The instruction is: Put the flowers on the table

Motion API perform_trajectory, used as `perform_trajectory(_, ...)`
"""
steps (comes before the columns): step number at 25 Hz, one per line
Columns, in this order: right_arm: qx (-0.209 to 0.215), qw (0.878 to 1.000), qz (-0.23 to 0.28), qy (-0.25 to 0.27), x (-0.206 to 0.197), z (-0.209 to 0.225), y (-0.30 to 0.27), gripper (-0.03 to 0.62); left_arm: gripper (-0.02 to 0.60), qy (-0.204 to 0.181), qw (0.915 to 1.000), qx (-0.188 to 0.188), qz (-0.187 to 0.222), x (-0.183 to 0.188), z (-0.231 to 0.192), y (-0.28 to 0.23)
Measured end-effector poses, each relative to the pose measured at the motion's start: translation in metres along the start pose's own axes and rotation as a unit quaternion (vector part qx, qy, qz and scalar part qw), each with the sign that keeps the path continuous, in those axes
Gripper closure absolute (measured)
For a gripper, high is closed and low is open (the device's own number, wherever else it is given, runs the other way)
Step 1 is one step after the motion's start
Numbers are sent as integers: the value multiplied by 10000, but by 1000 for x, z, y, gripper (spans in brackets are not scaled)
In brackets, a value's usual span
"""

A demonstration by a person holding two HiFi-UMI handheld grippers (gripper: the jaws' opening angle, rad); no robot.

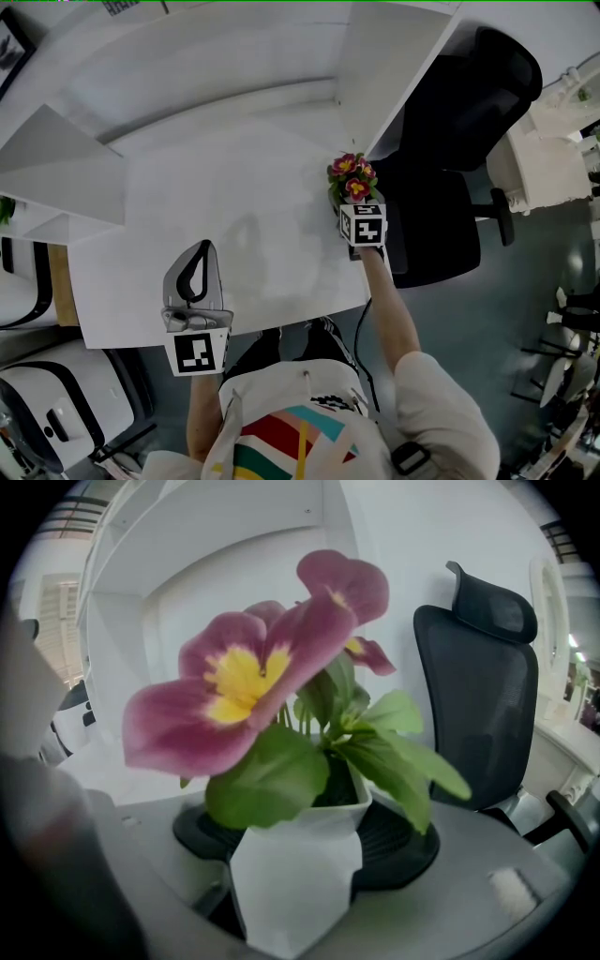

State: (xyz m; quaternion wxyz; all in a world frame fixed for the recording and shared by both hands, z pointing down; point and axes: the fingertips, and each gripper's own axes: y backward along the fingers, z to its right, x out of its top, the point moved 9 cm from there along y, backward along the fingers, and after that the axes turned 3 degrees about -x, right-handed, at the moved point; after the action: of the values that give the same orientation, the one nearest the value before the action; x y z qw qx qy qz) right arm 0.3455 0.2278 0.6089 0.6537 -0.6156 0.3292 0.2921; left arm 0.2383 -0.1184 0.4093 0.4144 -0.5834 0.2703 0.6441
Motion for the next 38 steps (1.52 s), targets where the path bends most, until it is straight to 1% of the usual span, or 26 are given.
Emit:
perform_trajectory(4, 92, 9998, -31, -160, -2, 1, 0, 256, 577, -11, 10000, 15, 15, 2, 1, 0)
perform_trajectory(5, 111, 9996, -102, -231, -3, 1, -1, 245, 577, -14, 10000, 20, 14, 2, 0, 0)
perform_trajectory(6, 123, 9994, -164, -261, -5, 0, -2, 210, 577, -17, 10000, 26, 17, 2, 0, 0)
perform_trajectory(9, 187, 9998, -79, -84, -5, -5, -1, 174, 577, -31, 10000, 31, 68, 4, 0, 0)
perform_trajectory(11, 230, 9997, -11, -54, -4, -8, 4, 173, 577, -28, 9999, 29, 113, 5, 0, 0)
perform_trajectory(16, 140, 9995, -7, -269, -3, -10, 24, 174, 577, -21, 9998, -65, 212, 8, 4, -2)
perform_trajectory(20, 43, 9989, 45, -473, 2, -14, 47, 174, 577, 64, 9993, -153, 324, 12, 3, -4)
perform_trajectory(25, -10, 9992, 166, -373, 15, -19, 83, 174, 577, 79, 9976, -290, 616, 21, 5, -10)
perform_trajectory(29, -150, 9978, 599, -236, 41, -21, 115, 174, 577, 203, 9958, -328, 829, 27, 4, -13)
perform_trajectory(33, -296, 9914, 1277, -11, 76, -29, 154, 190, 577, 405, 9939, -298, 980, 33, 0, -12)
perform_trajectory(34, -326, 9885, 1476, 41, 85, -33, 163, 210, 577, 415, 9935, -293, 1017, 34, 0, -11)
perform_trajectory(36, -383, 9813, 1884, 117, 101, -40, 182, 280, 577, 387, 9929, -288, 1085, 37, -1, -9)
perform_trajectory(38, -374, 9734, 2254, 155, 115, -50, 199, 317, 577, 355, 9923, -283, 1149, 39, -3, -6)
